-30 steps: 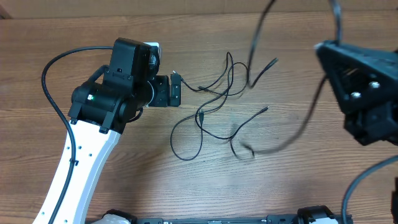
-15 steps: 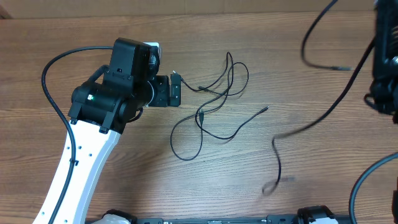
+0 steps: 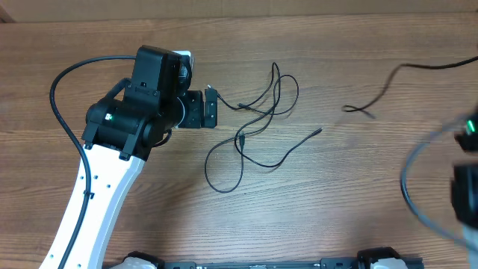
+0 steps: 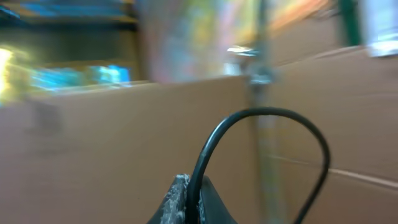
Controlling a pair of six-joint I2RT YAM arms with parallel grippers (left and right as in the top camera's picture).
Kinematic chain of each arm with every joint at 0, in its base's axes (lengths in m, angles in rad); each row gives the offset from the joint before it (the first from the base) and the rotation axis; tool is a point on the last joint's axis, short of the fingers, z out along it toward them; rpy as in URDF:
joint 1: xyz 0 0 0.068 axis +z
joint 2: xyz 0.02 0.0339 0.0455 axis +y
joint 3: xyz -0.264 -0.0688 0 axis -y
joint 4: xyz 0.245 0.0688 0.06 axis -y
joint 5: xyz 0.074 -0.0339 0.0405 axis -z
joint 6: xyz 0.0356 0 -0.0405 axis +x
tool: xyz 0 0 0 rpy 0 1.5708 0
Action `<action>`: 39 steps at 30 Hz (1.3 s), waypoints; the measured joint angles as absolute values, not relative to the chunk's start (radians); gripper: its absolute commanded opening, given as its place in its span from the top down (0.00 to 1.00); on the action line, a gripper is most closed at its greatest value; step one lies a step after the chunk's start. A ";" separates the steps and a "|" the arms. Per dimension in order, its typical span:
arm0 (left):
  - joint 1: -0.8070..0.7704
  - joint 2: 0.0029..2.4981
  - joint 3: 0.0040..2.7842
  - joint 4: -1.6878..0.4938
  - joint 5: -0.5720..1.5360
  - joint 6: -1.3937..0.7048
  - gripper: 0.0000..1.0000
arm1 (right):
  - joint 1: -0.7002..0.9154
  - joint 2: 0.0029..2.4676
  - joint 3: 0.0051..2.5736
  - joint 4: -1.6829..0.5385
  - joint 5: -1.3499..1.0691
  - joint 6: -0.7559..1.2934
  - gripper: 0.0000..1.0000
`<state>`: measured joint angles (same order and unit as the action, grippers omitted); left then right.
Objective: Untangle cables
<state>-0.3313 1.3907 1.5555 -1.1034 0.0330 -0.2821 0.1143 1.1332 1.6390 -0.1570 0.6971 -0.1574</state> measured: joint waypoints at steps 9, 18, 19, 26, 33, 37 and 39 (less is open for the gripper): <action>-0.331 1.391 1.555 -1.104 0.033 -0.282 0.00 | -0.120 1.411 1.639 -0.035 1.044 -0.320 0.96; -0.331 1.391 1.555 -1.103 0.033 -0.282 0.00 | -0.393 1.472 1.640 -0.318 1.036 -0.091 0.96; -0.331 1.391 1.555 -1.104 0.033 -0.282 0.00 | -0.434 1.475 1.640 -0.369 1.000 -0.044 0.96; -0.331 1.391 1.555 -1.104 0.033 -0.282 0.00 | -0.632 1.536 1.640 -0.575 0.847 0.212 0.96; -0.331 1.391 1.555 -1.103 0.033 -0.282 0.00 | -0.748 1.612 1.635 -0.702 0.723 0.393 0.96; -0.331 1.391 1.555 -1.104 0.033 -0.282 0.00 | -0.788 1.637 1.634 -0.799 0.672 0.488 0.96; -0.331 1.391 1.555 -1.104 0.033 -0.282 0.00 | -0.814 1.648 1.633 -0.840 0.645 0.546 0.96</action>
<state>-0.3313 1.3907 1.5555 -1.1038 0.0330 -0.2821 -0.8143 1.6478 1.6333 -0.8402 0.6445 0.5457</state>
